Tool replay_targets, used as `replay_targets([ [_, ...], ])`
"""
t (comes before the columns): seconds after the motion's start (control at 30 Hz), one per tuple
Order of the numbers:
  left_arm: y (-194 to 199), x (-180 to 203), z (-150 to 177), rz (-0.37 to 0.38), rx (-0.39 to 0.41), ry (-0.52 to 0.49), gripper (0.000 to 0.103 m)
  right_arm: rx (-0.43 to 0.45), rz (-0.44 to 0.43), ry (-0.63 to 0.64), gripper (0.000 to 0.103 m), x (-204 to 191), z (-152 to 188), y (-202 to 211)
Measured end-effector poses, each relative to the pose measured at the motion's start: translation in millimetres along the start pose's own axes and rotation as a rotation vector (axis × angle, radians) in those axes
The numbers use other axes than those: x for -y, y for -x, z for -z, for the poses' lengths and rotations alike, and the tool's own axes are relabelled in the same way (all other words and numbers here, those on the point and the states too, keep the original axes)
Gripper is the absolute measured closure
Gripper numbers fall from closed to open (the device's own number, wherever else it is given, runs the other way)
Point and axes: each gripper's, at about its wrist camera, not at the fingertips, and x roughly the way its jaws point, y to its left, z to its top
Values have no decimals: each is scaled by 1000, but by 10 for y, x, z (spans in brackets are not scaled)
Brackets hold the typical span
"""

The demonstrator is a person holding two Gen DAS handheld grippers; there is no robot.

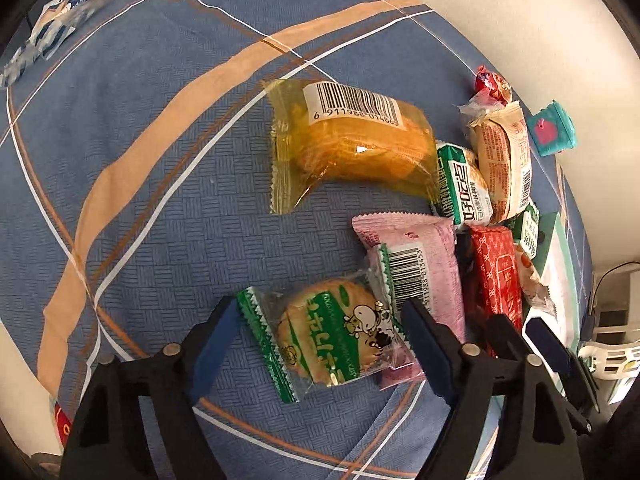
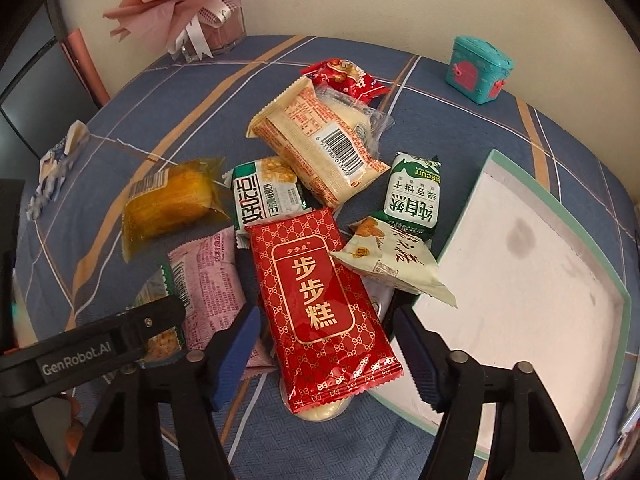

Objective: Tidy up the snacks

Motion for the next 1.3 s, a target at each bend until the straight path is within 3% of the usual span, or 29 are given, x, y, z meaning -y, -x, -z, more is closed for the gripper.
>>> replay_targets([
  [0.17,-10,18,31,-43,-2,-10,36,-9,14,29,42,-48,-12,-47],
  [0.4,84,-5,55,-27,8,-2,50,-9,10,4,51,-16,-10,-22],
  [0.87,535,-52,146,-42,108,21,51,-9,-70,-36,55,17,7,121],
  [1.3,1153,-51,254,-19,215,48,51,22,-212,-146,57,189,15,433],
])
